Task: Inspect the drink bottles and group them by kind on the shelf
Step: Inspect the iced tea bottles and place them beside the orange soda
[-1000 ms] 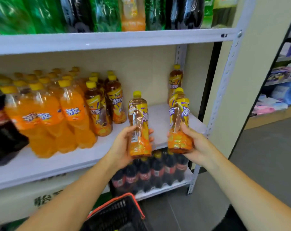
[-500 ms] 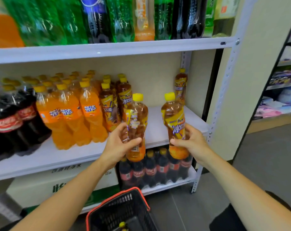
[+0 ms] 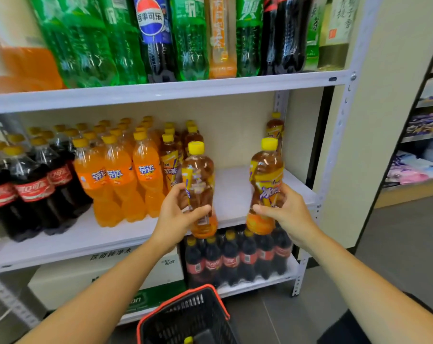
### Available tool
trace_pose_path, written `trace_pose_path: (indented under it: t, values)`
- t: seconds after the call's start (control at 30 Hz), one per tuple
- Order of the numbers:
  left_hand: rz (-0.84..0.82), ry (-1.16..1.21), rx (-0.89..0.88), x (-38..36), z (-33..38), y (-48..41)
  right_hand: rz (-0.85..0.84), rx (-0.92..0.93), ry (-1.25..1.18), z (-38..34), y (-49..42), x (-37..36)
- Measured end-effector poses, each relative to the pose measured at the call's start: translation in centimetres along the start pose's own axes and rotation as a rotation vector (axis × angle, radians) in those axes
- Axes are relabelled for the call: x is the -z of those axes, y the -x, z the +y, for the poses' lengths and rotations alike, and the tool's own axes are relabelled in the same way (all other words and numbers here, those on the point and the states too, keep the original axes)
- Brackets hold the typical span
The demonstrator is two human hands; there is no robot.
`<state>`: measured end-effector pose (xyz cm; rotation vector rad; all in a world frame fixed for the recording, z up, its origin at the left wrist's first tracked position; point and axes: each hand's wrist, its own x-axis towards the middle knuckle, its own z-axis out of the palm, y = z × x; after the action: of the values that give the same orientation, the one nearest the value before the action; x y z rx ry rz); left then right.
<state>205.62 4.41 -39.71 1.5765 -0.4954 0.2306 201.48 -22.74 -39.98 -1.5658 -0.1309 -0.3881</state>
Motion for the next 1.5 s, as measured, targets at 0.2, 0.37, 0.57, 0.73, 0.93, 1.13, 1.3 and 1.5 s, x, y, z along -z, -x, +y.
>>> trace_pose_path:
  t: [0.2,0.37,0.57,0.73,0.93,1.13,1.3,1.5]
  values:
    - [0.225,-0.027,0.084,0.6,-1.1,-2.2,0.059,-0.177,-0.138,1.0,-4.5,-2.6]
    - [0.405,-0.299,0.045,0.8,-2.8,-3.6,-0.041,-0.122,0.02,2.3,-9.2,-4.8]
    - [0.52,-0.449,0.072,1.1,-4.5,-4.6,-0.143,-0.077,0.076,5.4,-13.3,-9.9]
    - [0.509,-0.589,-0.001,0.3,-4.7,-5.8,-0.047,-0.031,0.138,7.2,-16.6,-11.4]
    - [0.431,-0.667,-0.009,-1.7,-4.8,-8.6,0.019,0.009,0.295,8.5,-20.3,-9.7]
    - [0.46,-0.691,-0.038,-3.0,-6.2,-9.3,0.01,0.065,0.331,9.0,-23.1,-9.3]
    - [0.535,-0.551,-0.109,-3.0,-7.5,-9.2,-0.014,0.055,0.374,9.2,-25.3,-9.8]
    - [0.504,-0.621,-0.115,-1.9,-8.1,-8.9,-0.027,0.101,0.322,10.6,-27.5,-9.6]
